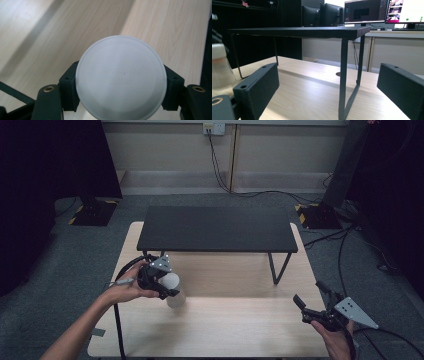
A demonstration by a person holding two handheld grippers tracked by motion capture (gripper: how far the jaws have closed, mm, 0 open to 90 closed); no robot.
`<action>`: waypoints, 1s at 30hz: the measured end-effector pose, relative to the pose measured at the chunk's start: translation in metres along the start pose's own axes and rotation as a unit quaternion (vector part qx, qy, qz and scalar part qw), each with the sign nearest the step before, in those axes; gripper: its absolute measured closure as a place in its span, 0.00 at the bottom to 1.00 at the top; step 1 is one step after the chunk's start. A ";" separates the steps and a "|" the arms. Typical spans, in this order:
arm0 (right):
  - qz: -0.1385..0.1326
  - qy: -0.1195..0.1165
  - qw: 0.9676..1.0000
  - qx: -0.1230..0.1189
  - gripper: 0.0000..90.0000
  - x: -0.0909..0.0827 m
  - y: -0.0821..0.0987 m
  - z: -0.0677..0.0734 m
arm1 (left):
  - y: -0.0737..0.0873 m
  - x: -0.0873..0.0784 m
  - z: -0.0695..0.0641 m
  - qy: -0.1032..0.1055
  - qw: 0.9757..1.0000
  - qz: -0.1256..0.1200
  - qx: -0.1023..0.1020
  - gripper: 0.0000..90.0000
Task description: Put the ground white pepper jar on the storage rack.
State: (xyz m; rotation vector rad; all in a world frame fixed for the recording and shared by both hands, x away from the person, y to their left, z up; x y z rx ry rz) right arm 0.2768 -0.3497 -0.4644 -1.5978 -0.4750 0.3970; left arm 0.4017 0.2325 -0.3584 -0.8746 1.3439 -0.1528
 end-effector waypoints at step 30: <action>-0.004 -0.001 1.000 0.004 0.04 -0.001 0.000 -0.001 | -0.141 -0.165 0.013 -0.062 0.998 -0.004 0.017 0.36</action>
Point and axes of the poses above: each handheld gripper's, and its own axes: x roughly forward along the jaws, y roughly out of its underside, z roughly to its left, the point moved 9 cm from there along x, roughly forward along the jaws, and after that the axes turned 5 degrees about -x, right-handed, at the moved point
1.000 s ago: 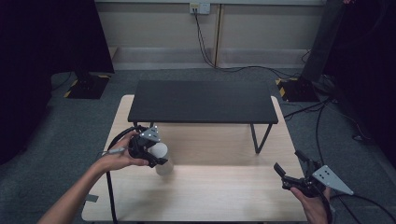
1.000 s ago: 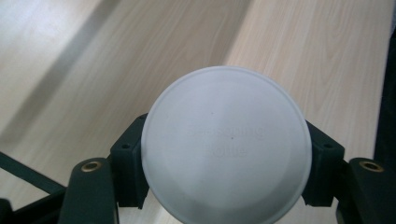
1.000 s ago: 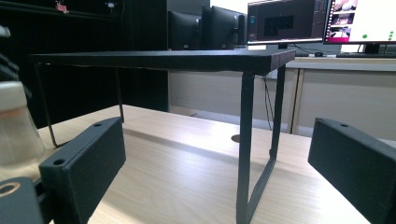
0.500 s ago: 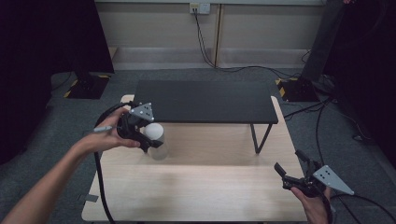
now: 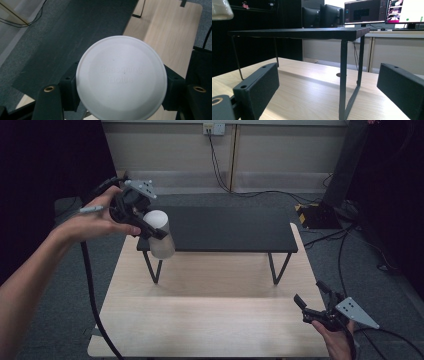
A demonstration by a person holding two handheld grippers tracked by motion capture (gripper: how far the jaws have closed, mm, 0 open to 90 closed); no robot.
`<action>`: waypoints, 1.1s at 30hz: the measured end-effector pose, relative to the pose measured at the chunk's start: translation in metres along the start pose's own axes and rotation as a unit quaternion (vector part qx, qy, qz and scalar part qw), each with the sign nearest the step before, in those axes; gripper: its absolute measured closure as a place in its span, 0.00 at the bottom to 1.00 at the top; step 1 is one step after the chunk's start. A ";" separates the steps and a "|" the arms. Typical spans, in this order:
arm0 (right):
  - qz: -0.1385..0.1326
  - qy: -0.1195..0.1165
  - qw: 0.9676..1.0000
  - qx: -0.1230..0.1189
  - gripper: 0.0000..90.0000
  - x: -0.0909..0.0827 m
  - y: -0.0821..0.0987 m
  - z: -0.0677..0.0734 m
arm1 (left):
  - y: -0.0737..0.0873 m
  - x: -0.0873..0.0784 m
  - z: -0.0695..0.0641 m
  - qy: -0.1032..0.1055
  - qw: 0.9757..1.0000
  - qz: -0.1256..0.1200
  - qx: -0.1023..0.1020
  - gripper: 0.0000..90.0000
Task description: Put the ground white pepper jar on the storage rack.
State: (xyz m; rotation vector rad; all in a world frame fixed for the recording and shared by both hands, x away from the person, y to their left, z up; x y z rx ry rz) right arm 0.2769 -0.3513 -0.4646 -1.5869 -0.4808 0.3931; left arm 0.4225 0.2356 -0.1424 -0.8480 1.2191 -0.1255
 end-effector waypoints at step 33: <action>0.001 0.003 1.000 0.004 0.04 -0.001 0.001 -0.002 | -0.006 0.058 0.101 -0.074 0.988 0.029 -0.130 0.37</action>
Point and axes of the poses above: each handheld gripper's, and its own axes: x roughly forward along the jaws, y roughly out of its underside, z roughly to its left, the point moved 9 cm from there along x, roughly forward along the jaws, and after that the axes turned 5 degrees about -x, right-handed, at the moved point
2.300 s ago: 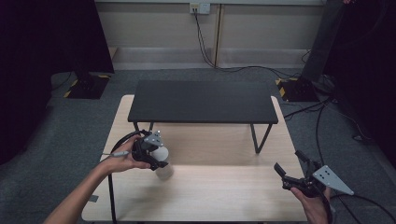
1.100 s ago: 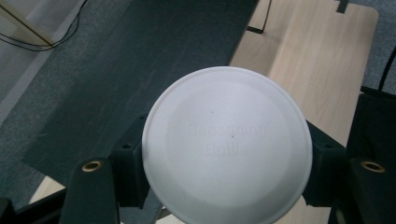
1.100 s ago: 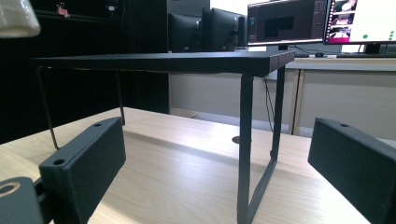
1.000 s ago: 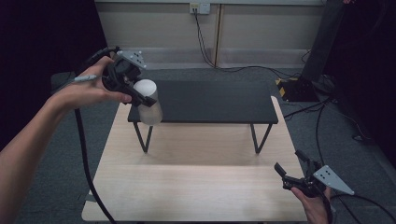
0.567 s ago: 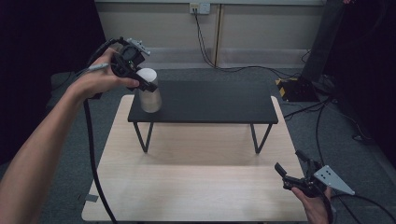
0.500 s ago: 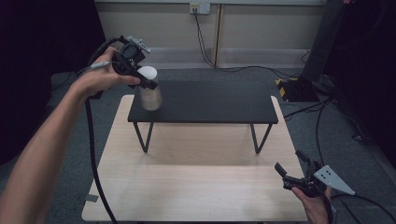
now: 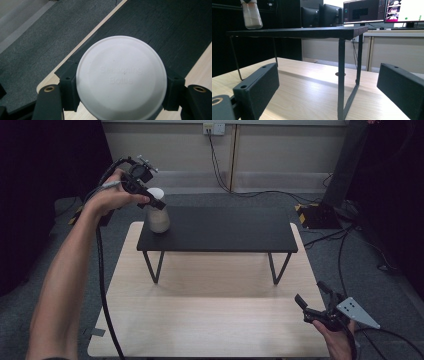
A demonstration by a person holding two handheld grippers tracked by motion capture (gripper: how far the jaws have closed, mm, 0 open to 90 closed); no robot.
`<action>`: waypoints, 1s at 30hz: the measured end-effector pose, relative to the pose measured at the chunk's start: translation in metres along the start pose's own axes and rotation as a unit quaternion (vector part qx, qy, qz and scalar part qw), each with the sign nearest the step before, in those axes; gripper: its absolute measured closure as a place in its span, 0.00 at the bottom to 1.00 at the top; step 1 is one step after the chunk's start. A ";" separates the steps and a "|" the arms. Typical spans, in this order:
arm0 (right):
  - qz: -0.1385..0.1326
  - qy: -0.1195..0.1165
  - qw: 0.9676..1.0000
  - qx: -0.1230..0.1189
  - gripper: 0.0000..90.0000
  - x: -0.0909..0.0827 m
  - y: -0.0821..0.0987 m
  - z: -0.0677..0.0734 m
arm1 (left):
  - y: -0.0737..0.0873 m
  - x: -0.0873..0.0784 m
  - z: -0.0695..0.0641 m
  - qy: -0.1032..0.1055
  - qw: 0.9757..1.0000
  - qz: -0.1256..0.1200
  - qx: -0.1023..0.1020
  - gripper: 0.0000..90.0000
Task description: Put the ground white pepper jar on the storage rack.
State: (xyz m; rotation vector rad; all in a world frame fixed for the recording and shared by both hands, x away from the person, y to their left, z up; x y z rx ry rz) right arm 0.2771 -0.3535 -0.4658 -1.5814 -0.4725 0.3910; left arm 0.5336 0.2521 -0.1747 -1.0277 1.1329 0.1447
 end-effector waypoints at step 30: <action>0.000 -0.002 1.000 -0.001 0.04 0.000 0.000 0.000 | 0.016 -0.020 0.000 0.007 0.998 -0.067 -0.017 0.06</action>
Point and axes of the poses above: each handheld gripper's, and its own axes: x roughly forward along the jaws, y roughly out of its underside, z roughly to its left, the point moved 9 cm from there along x, roughly forward along the jaws, and after that the axes turned 5 degrees about -x, right-handed, at the moved point
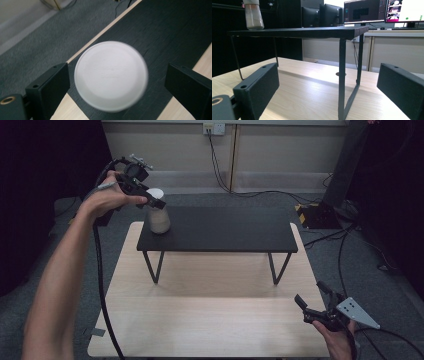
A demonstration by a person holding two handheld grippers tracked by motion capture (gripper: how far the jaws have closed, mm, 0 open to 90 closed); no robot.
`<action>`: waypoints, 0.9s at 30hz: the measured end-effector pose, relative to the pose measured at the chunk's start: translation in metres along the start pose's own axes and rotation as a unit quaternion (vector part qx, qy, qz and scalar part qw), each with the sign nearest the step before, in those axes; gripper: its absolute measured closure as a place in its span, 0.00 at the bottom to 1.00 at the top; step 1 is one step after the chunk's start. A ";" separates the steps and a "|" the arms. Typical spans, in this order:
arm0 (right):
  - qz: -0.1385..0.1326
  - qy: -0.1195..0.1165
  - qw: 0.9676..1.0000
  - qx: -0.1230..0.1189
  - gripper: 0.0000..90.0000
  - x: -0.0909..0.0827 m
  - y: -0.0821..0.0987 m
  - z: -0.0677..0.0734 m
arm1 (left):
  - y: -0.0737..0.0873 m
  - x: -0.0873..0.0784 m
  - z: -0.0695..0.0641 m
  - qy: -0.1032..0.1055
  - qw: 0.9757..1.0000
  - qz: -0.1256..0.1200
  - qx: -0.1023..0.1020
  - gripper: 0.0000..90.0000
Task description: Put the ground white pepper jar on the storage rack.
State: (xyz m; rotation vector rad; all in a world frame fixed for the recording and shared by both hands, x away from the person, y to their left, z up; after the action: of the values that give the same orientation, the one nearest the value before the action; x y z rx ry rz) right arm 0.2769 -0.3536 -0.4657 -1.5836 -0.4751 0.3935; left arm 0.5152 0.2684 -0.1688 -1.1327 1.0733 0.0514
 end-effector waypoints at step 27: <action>0.001 -0.008 1.000 -0.003 0.04 0.004 -0.002 0.005 | 0.123 -0.128 -0.085 -0.003 0.993 -0.109 0.032 0.05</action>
State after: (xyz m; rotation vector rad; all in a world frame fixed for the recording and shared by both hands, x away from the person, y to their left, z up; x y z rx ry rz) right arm 0.2776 -0.3468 -0.4640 -1.5872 -0.4880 0.4075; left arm 0.3257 0.3229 -0.1651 -1.1854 0.9342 -0.1517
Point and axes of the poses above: each handheld gripper's, and its own axes: x roughly forward along the jaws, y roughly out of its underside, z roughly to its left, the point moved 9 cm from there along x, roughly forward along the jaws, and after that the axes turned 5 degrees about -x, right-handed, at the moved point
